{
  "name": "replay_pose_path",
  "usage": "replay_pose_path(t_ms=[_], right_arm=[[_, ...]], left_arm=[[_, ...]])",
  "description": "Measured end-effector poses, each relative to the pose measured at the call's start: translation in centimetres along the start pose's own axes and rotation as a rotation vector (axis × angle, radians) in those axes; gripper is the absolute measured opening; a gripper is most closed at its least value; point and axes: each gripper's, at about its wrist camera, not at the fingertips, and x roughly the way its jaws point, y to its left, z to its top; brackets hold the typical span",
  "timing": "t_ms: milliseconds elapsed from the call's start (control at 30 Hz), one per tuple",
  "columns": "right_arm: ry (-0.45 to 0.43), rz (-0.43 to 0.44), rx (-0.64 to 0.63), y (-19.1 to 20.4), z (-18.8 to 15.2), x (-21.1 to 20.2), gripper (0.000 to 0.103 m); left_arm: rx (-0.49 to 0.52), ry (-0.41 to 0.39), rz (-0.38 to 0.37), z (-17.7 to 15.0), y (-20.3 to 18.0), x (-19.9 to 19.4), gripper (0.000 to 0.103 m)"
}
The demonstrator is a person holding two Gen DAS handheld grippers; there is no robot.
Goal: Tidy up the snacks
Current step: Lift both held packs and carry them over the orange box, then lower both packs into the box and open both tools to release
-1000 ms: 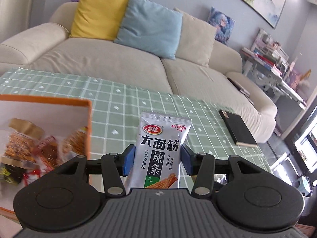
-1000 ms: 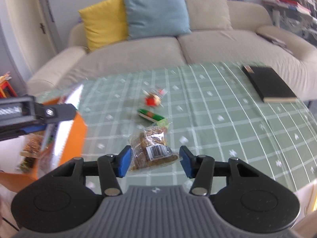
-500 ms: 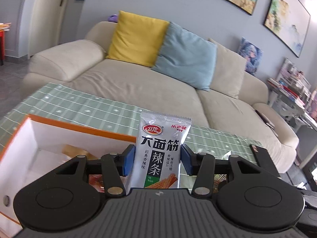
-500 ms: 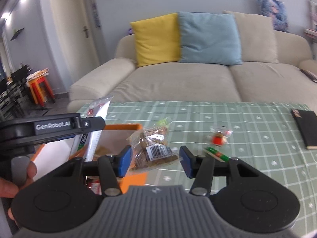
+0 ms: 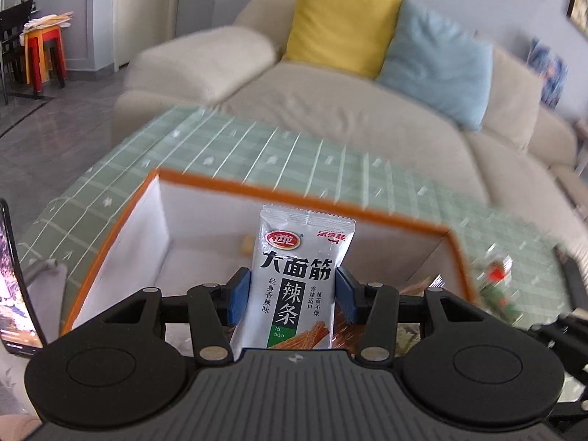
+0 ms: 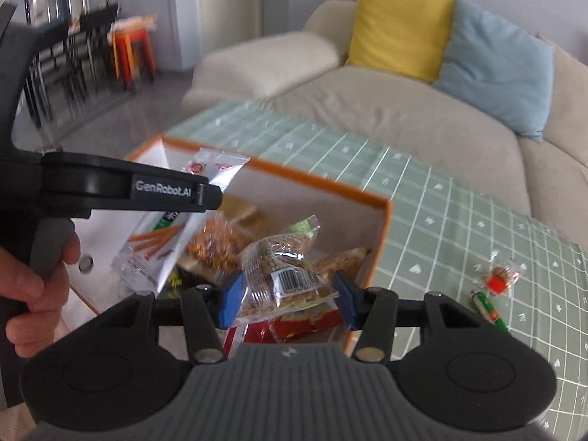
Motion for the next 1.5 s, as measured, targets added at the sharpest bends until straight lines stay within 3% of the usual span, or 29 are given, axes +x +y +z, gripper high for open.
replay_pose_path(t_ms=[267, 700, 933, 1067, 1267, 1500], right_arm=[[0.146, -0.035, -0.068, 0.8, -1.1, 3.9, 0.051], [0.179, -0.083, -0.172, 2.2, -1.4, 4.6, 0.052], [0.208, -0.103, -0.170, 2.3, -1.0, 4.7, 0.052], [0.202, -0.106, -0.164, 2.4, -1.0, 4.3, 0.053], [0.153, -0.122, -0.177, 2.5, -0.8, 2.5, 0.061], [0.053, -0.146, -0.122, 1.1, -1.1, -1.1, 0.071]], left_arm=[[0.078, 0.130, -0.001, -1.7, -0.3, 2.8, 0.056], [0.175, 0.198, 0.062, -2.7, -1.7, 3.5, 0.058], [0.172, 0.218, 0.090, -2.7, -1.7, 3.3, 0.069], [0.184, 0.208, 0.096, -2.9, -2.1, 2.8, 0.074], [0.216, 0.196, 0.123, -3.2, -3.0, 2.0, 0.076], [0.240, 0.107, 0.134, -3.1, -4.4, -0.8, 0.082]])
